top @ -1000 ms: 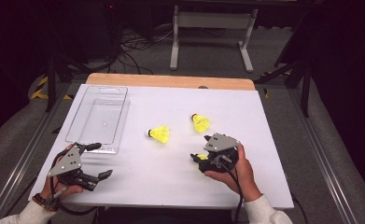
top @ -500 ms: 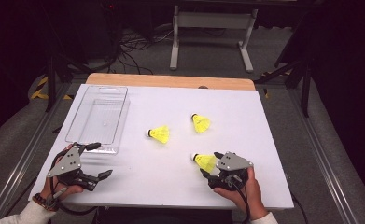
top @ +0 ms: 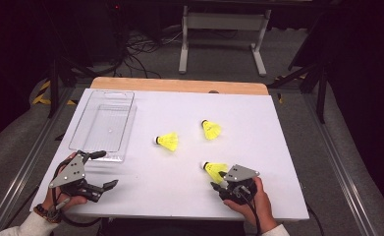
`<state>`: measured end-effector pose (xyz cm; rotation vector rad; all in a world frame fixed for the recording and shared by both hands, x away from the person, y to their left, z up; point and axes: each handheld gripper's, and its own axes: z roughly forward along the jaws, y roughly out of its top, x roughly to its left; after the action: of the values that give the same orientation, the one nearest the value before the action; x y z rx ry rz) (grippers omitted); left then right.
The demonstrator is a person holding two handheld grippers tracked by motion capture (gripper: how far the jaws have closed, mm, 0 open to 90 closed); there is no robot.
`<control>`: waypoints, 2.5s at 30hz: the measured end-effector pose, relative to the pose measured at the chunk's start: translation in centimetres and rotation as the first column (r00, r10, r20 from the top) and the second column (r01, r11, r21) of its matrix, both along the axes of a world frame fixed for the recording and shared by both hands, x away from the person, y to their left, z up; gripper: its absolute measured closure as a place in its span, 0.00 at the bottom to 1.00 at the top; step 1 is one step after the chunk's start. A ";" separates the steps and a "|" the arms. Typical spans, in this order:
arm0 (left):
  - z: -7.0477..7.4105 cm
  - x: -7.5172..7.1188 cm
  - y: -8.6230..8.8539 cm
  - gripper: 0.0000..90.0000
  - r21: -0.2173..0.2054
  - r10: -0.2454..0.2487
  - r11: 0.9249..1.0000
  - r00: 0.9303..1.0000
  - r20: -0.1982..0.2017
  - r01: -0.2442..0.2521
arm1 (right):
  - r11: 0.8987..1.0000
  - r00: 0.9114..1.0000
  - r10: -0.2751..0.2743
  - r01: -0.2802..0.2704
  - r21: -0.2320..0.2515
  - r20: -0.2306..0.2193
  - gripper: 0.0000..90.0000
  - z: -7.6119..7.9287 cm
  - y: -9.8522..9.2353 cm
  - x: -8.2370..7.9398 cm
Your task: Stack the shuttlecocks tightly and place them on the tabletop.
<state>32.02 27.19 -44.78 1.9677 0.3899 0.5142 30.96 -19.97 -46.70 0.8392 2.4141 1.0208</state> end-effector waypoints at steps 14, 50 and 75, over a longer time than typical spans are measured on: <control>0.0 -0.2 0.3 0.06 0.001 0.011 1.000 1.000 0.001 -0.011 | 0.999 1.000 -0.002 0.002 -0.042 0.011 0.98 -0.2 0.4 0.4; 0.0 -0.2 0.4 0.06 -0.004 0.013 1.000 1.000 0.002 -0.013 | 1.000 0.994 0.003 0.000 -0.026 0.109 1.00 1.1 -0.4 0.1; 0.1 -0.1 0.6 0.06 -0.009 0.020 1.000 1.000 0.000 -0.020 | 1.000 0.987 -0.015 0.013 0.016 0.161 1.00 2.2 -0.5 0.7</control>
<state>31.93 27.78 -44.71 1.9570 0.4122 0.5244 31.63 -20.46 -44.49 0.7465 2.2648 1.0597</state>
